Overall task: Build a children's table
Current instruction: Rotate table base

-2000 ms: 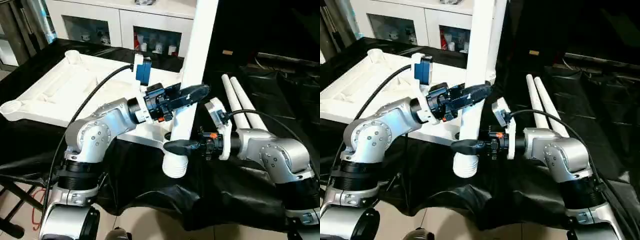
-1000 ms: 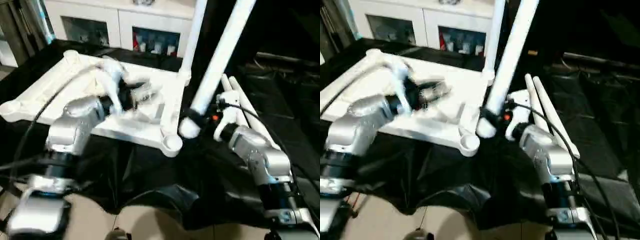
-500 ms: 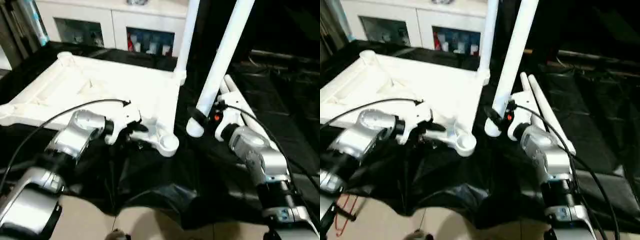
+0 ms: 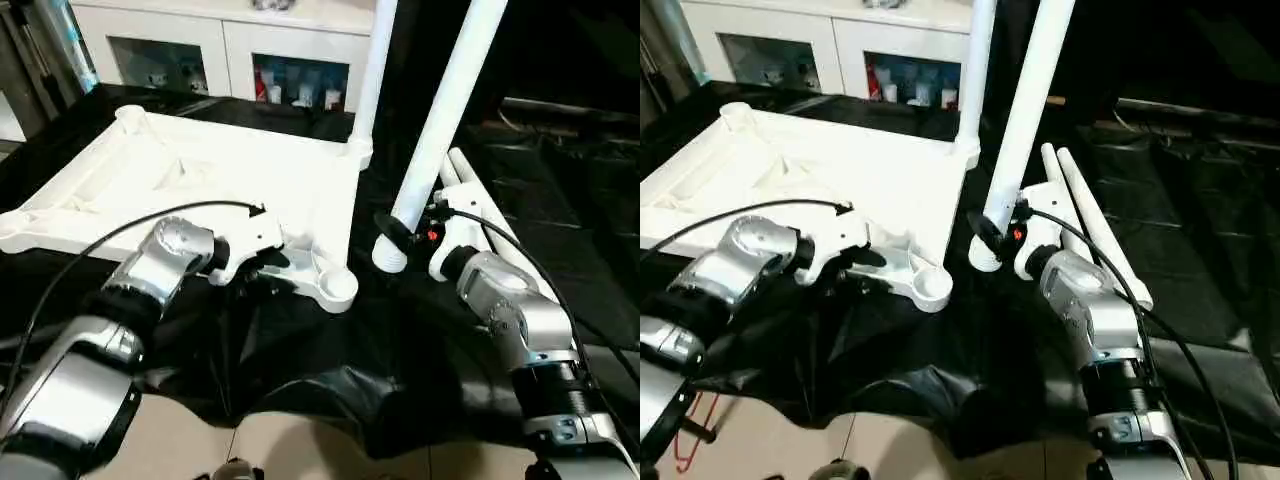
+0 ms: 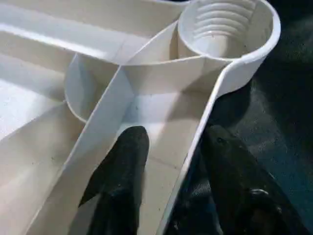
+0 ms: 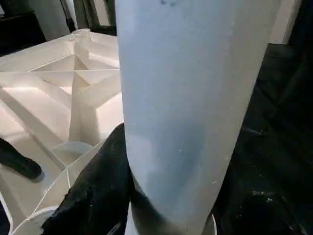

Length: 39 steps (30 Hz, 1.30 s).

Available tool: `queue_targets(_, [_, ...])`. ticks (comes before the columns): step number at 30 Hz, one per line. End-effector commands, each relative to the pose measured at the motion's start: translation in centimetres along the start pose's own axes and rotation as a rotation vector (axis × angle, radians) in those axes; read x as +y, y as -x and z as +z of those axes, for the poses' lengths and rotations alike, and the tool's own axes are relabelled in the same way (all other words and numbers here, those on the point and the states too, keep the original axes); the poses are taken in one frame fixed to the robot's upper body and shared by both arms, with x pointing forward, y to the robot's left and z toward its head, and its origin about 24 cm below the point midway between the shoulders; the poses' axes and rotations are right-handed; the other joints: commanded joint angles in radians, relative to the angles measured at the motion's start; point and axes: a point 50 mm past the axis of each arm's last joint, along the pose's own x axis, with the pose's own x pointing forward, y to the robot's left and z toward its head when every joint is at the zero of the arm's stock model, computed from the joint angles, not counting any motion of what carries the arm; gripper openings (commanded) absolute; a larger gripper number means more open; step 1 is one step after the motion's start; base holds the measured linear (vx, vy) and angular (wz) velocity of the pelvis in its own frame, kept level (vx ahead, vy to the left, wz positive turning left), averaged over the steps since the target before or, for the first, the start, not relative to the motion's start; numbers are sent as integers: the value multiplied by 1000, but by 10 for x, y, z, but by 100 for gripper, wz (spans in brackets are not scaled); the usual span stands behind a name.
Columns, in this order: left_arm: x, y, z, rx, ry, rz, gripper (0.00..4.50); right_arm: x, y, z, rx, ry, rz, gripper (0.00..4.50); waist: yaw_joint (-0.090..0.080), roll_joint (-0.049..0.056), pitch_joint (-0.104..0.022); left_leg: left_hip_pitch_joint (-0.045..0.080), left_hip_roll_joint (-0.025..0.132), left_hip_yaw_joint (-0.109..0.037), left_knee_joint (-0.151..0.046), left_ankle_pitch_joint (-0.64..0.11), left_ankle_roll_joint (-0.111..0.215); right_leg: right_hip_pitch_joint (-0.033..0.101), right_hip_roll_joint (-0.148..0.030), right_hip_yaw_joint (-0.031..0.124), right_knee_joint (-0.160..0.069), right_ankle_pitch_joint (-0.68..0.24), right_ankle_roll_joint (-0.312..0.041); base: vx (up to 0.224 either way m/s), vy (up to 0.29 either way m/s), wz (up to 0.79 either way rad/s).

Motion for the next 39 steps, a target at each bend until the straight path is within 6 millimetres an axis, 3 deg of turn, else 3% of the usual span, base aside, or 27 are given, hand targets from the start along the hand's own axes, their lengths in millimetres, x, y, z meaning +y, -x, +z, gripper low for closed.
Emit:
queue_targets(1, [2, -1, 4, 25, -28, -18, 168, -2, 3, 5, -25, 29, -8, 187, 1, 21, -83, 32, 29, -20, -66, -213, -46, 51, -77, 41, -63, -22, -248, 0, 0, 0])
queue_targets(10, [0, -4, -7, 136, -9, -50, 88, -2, 4, 3, -16, 48, -6, 187, -1, 20, -83, 31, 29, -20, -66, -207, -36, 53, -79, 41, -64, -14, -255, 0, 0, 0])
queue_targets(21, [-8, -8, -1, 155, 95, -176, 5, -3, 5, 2, -6, 62, -6, 187, -3, 20, -82, 31, 31, -19, -65, -198, -20, 52, -80, 42, -65, -32, -269, 0, 0, 0])
queue_targets(27, [-17, -27, 13, 25, 194, -124, 0, -1, 6, 1, -4, 41, -2, 187, 0, 15, -80, 31, 33, -17, -64, -206, -10, 52, -80, 41, -67, -41, -278, 0, 0, 0])
queue_targets(32, [-25, -39, 24, -77, 127, -45, 0, 0, 5, -1, 2, 40, 3, 187, -1, 11, -77, 27, 31, -20, -67, -219, -6, 51, -80, 42, -80, -143, -234, 0, 0, 0])
queue_targets(39, [-39, -44, 27, -155, 64, -35, 0, 1, 5, -2, 9, 43, 5, 186, -3, 14, -81, 27, 33, -20, -69, -198, -2, 45, -77, 42, -78, -138, -208, 0, 0, 0])
